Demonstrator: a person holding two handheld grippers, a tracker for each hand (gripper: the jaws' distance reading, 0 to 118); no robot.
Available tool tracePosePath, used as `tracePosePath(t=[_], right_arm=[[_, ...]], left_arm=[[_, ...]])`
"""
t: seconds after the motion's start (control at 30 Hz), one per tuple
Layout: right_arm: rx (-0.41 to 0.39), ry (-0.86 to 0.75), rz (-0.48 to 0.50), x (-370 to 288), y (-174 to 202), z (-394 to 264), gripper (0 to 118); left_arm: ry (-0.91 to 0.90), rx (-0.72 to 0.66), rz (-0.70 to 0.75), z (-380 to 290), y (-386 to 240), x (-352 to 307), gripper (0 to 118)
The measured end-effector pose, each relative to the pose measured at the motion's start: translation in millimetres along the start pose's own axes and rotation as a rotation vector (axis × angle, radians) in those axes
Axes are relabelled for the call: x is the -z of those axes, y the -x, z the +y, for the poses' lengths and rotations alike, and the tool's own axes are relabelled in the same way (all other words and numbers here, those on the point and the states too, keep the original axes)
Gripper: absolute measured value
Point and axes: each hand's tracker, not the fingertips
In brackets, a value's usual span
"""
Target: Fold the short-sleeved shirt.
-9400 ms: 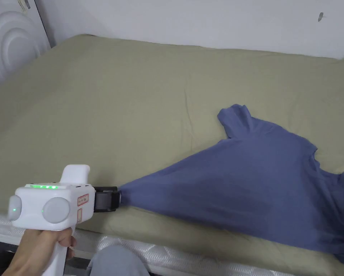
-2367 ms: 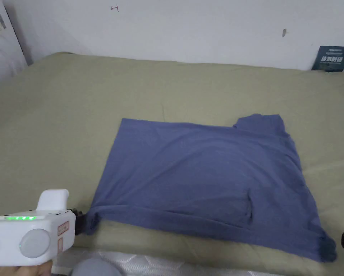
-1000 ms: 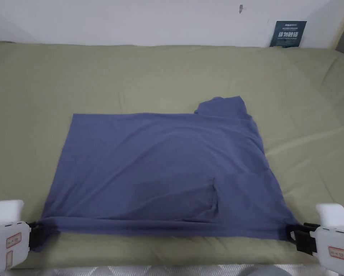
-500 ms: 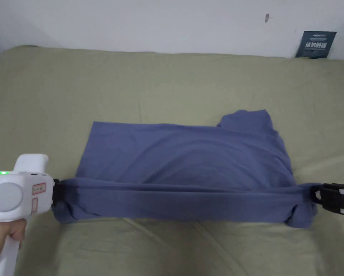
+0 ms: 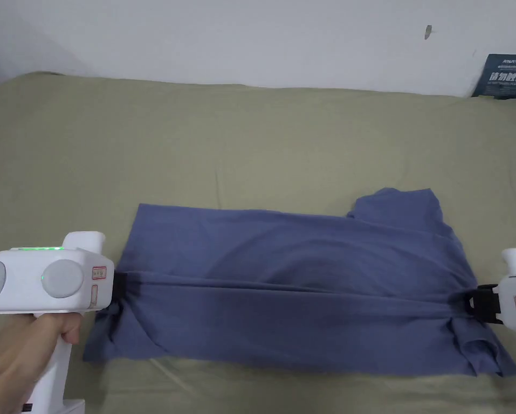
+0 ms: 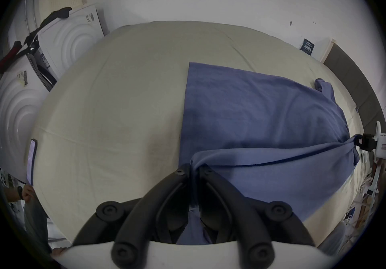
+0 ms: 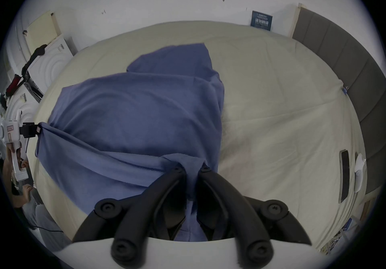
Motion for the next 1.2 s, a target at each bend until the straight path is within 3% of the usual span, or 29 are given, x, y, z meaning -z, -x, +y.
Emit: tracePosePath(t=[0.03,0.07,0.1,0.13,0.17,0.2,0.27,0.33,0.37,0.47,0.5,0.53,0.57,0.6,0.73,0.77,0.8,0.83,0.87,1.0,1.07,1.13,1.17,1.2], right_arm=[[0.004,0.010,0.001,2.4,0.2,-0.7,11],[0.005,0.014,0.001,3.7,1.2,-1.7,14],[0.010,0.013,0.002,2.4,1.6,-3.8,43],[0.026,0.014,0.001,0.0,-1.9,-5.6,81],[0.052,0.005,-0.022,-3.8,-2.8,-8.6,113],[0.063,-0.003,-0.020,-8.0,-4.5,-12.5,118],[0.089,-0.078,-0.035,-21.9,-10.1,-18.4,118],[0.102,-0.051,0.003,-30.0,-9.3,-27.6,118],[0.103,-0.050,0.004,-33.3,-7.0,-33.1,118],[0.114,-0.057,0.014,-58.4,-3.8,-56.5,118],[0.129,-0.070,0.034,-65.1,-1.4,-65.2,113],[0.150,-0.089,0.056,-71.0,-7.4,-73.6,92],[0.157,-0.090,0.057,-74.6,-6.3,-79.8,46],[0.161,-0.088,0.036,-74.4,-2.8,-85.9,0],[0.182,-0.069,0.072,-74.5,-8.1,-100.0,0],[0.174,-0.063,0.065,-72.5,-5.7,-101.3,0],[0.163,-0.058,0.059,-72.9,-9.0,-103.9,0],[0.152,-0.051,0.061,-71.2,-8.9,-103.7,0],[0.149,-0.049,0.060,-69.5,-8.4,-102.9,0],[0.151,-0.040,0.055,-61.3,-11.5,-101.0,0],[0.155,-0.028,0.062,-57.2,-15.3,-101.6,0],[0.150,-0.017,0.049,-51.7,-15.9,-101.0,0],[0.147,-0.015,0.050,-49.8,-17.3,-100.4,0],[0.148,-0.014,0.051,-49.0,-19.4,-101.9,0]], left_arm=[[0.001,0.006,0.001,0.0,-1.0,1.8,8],[0.003,0.016,0.002,0.5,-1.7,4.0,23],[-0.003,0.020,-0.004,0.1,-1.5,2.1,75],[-0.009,0.026,-0.001,-0.5,-0.4,1.5,114],[-0.013,0.025,0.008,-1.6,2.5,2.0,117],[-0.011,0.020,0.017,-4.0,5.5,-1.4,114],[-0.042,0.023,0.029,-15.8,19.5,-1.2,115],[-0.034,0.030,0.018,-29.9,28.7,-5.9,115],[-0.038,0.029,0.022,-25.5,18.3,-44.1,115],[-0.054,0.018,0.036,-43.0,20.1,-76.7,112],[-0.066,-0.005,0.012,-55.2,29.8,-72.4,101],[-0.067,-0.018,0.002,-62.0,34.7,-71.0,77],[-0.062,-0.028,0.000,-67.1,34.7,-72.7,33],[-0.072,-0.051,0.017,-73.8,35.0,-73.0,0],[-0.066,-0.062,-0.051,-86.3,38.6,-72.1,3],[-0.059,-0.069,-0.059,-87.7,32.4,-68.7,36],[-0.043,-0.070,-0.045,-86.5,29.1,-62.1,107],[0.021,-0.056,-0.051,-85.6,27.2,-52.0,118],[-0.107,-0.092,-0.058,-96.9,25.2,-34.4,113],[0.006,-0.107,-0.038,-74.5,16.7,-0.8,113],[0.047,-0.119,-0.087,-72.0,9.1,-10.2,107],[0.060,-0.096,-0.080,-71.8,1.1,-4.1,79],[0.047,-0.013,0.026,-70.3,-1.4,-8.6,62],[0.010,0.023,0.014,-70.4,-0.9,-13.1,26]])
